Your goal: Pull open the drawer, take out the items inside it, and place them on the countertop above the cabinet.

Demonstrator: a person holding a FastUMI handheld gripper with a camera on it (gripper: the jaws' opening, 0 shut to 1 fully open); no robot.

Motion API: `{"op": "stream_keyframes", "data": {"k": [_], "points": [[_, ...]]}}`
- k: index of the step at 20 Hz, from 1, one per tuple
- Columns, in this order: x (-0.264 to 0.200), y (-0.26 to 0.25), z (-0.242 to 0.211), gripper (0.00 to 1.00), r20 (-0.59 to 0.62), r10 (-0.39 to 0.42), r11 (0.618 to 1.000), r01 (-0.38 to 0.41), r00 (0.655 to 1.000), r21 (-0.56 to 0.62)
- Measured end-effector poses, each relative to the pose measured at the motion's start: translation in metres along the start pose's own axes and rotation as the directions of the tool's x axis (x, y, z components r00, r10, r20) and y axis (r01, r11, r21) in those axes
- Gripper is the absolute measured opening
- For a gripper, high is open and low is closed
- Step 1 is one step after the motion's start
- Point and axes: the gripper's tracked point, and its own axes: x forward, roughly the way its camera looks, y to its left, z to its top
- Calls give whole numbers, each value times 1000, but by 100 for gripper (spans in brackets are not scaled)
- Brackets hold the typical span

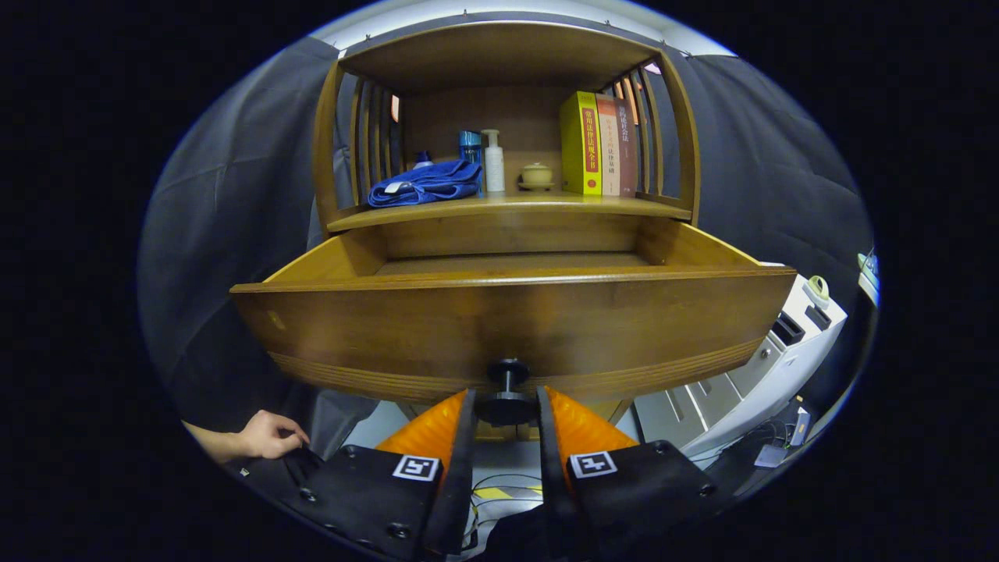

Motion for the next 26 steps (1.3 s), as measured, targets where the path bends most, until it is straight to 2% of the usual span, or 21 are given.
{"op": "stream_keyframes", "data": {"k": [13,17,20,24,26], "points": [[-6,-3,-6,49,4,-1,1000,1,1000,0],[-15,-8,13,62,58,-13,1000,14,998,-12],[-24,-7,21,82,72,-13,1000,15,997,-23],[-33,-5,38,99,86,-3,1000,5,996,-14],[-38,-4,54,98,90,7,1000,-5,996,-22]]}}
